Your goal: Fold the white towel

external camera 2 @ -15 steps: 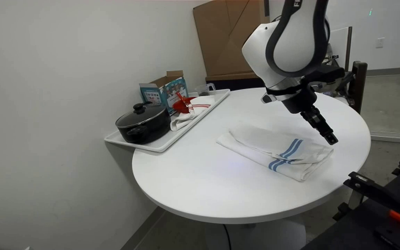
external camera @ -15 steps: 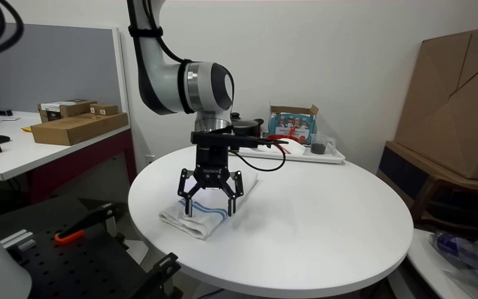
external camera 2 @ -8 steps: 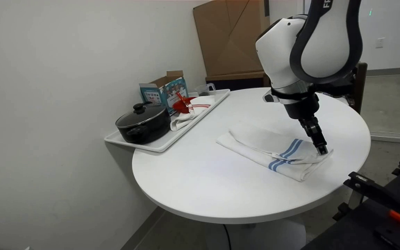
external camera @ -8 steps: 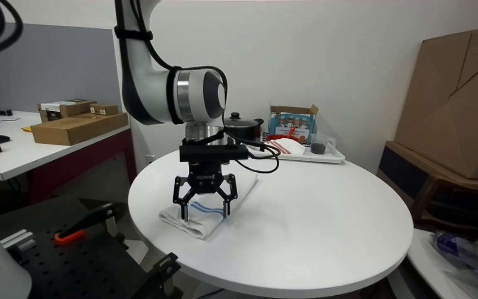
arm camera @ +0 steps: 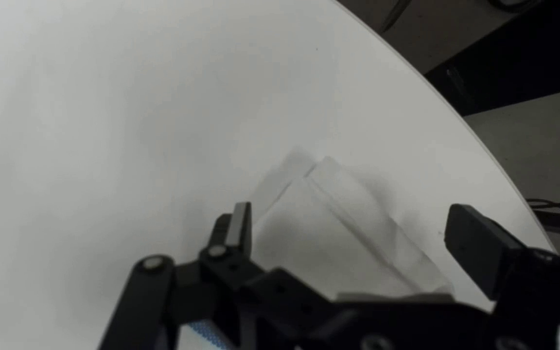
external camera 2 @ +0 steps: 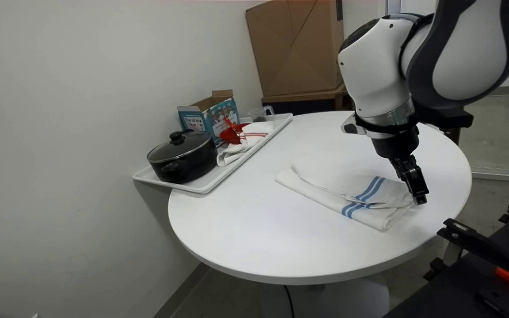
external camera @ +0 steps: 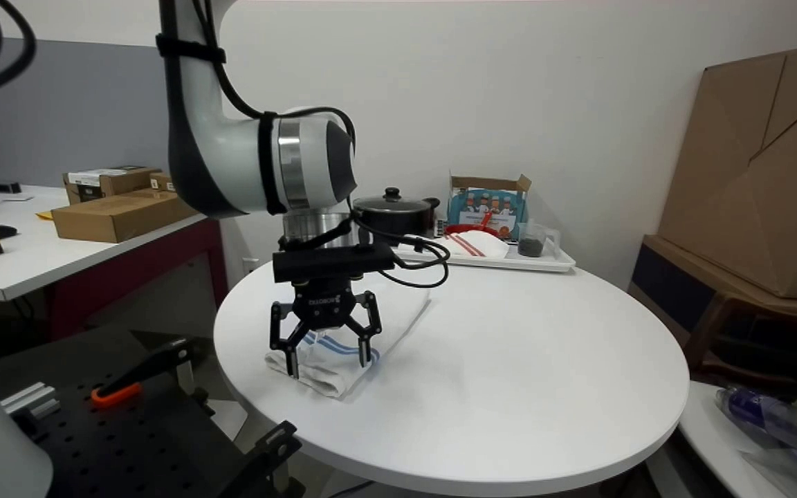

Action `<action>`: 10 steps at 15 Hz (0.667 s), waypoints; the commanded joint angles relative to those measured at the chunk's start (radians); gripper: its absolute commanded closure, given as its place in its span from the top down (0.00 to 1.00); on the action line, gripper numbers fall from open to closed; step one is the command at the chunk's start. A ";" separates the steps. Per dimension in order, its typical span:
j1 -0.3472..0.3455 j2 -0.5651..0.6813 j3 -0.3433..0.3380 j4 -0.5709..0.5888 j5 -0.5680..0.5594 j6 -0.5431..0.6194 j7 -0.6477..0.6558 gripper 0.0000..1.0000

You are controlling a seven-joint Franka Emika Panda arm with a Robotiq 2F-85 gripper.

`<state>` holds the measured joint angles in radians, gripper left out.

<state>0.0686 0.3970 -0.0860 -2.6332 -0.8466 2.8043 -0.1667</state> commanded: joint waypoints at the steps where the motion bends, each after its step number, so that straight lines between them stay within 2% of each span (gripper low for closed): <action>1: 0.043 -0.041 -0.050 -0.052 -0.121 0.081 0.090 1.00; 4: 0.045 -0.036 -0.058 -0.061 -0.168 0.147 0.134 1.00; 10: 0.042 -0.002 -0.068 -0.065 -0.210 0.230 0.128 1.00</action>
<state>0.0994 0.3876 -0.1280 -2.6896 -1.0058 2.9807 -0.0581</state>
